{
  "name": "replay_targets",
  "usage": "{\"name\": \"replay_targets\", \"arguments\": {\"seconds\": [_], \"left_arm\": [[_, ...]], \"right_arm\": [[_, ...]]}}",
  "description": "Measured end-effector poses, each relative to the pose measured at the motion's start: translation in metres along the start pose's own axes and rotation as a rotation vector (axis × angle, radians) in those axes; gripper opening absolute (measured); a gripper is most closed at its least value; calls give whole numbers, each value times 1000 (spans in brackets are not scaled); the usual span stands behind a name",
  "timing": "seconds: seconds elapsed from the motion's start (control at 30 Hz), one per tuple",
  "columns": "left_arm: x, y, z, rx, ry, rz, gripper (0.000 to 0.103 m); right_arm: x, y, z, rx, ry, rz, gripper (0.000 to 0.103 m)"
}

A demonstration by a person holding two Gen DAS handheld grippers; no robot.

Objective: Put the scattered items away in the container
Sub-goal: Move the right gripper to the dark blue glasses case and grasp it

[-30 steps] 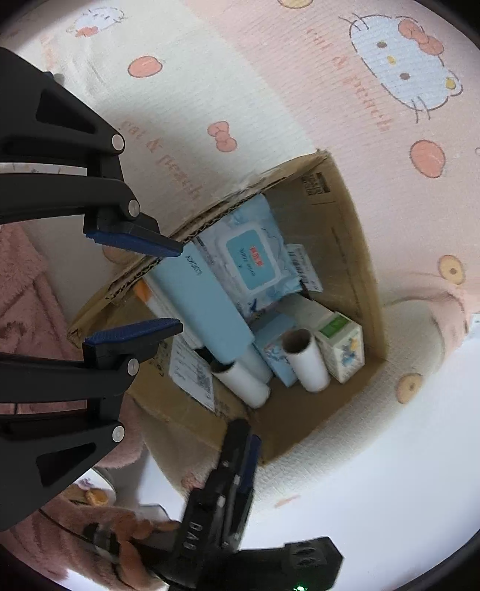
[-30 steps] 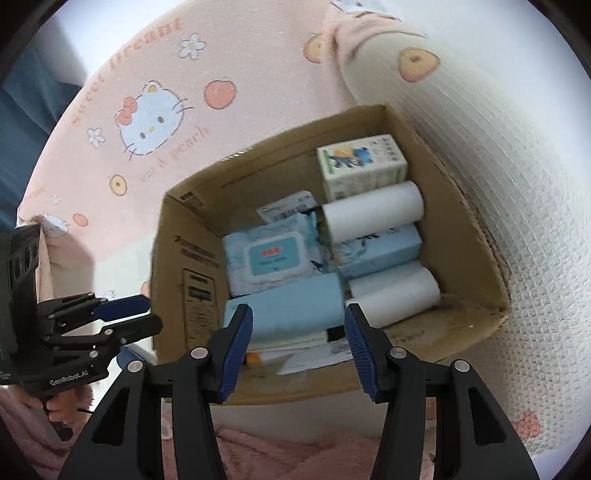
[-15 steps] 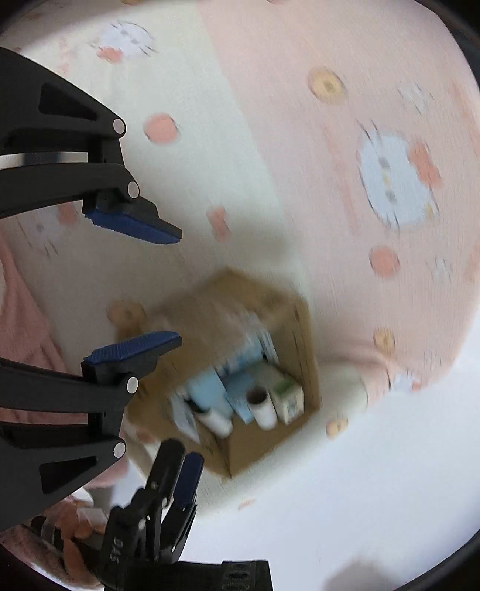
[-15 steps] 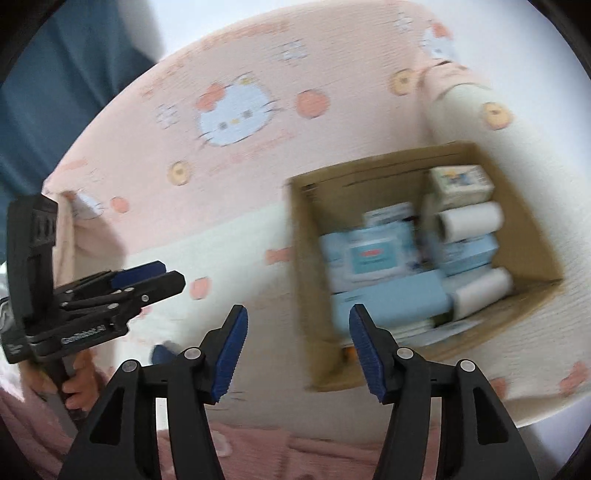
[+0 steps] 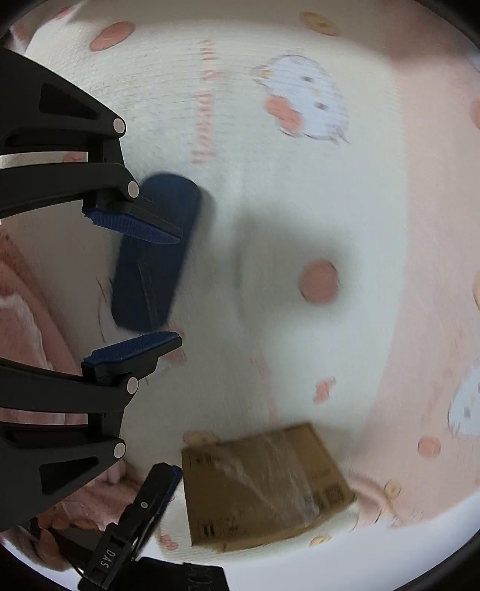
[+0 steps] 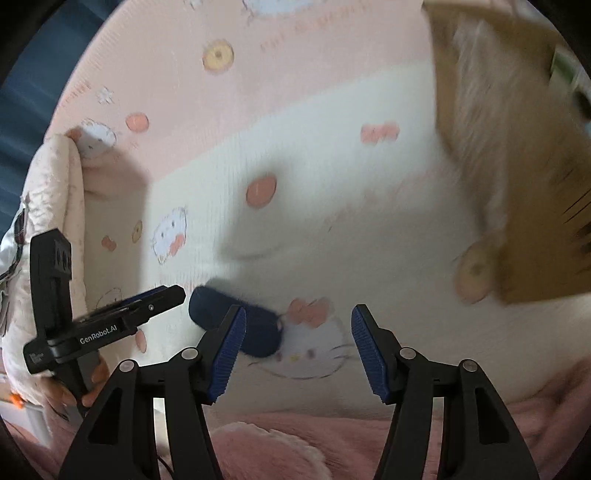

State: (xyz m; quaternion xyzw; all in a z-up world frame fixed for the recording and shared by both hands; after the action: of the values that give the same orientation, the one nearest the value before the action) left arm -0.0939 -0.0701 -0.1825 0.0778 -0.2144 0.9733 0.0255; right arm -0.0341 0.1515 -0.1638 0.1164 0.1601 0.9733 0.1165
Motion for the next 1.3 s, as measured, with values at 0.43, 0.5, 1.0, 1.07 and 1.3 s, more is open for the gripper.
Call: {"name": "replay_targets", "arguments": {"seconds": [0.43,0.5,1.0,1.07,1.3], "left_arm": [[-1,80,-32,-112,31,88,54],[1,87,-33,-143,25,95,54],[-22,89,-45,-146,72,168,54],[-28,82,-50,-192,105,169,54],[-47,54,-55,-147,114,125,54]], "right_arm": [[-25,12,-109,102,260,-193,57],[-29,15,-121,112,283,-215,57],[-15,35,-113,-13,176,-69,58],[-8,30,-103,-53,126,-63,58],[-3,3,-90,10,72,-106,58]]}}
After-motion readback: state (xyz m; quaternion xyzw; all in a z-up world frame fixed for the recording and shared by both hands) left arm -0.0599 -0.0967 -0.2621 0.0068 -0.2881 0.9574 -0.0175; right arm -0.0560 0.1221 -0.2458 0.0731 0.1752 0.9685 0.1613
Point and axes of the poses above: each gripper's, at about its wrist camera, not at the fingertips, and z roughly against the way its jaws point, y to its left, x to its top, the point moved 1 cm from there along -z, roughly the way its jaws point, and after that the axes turned 6 degrees about -x, right-handed, at the moved point
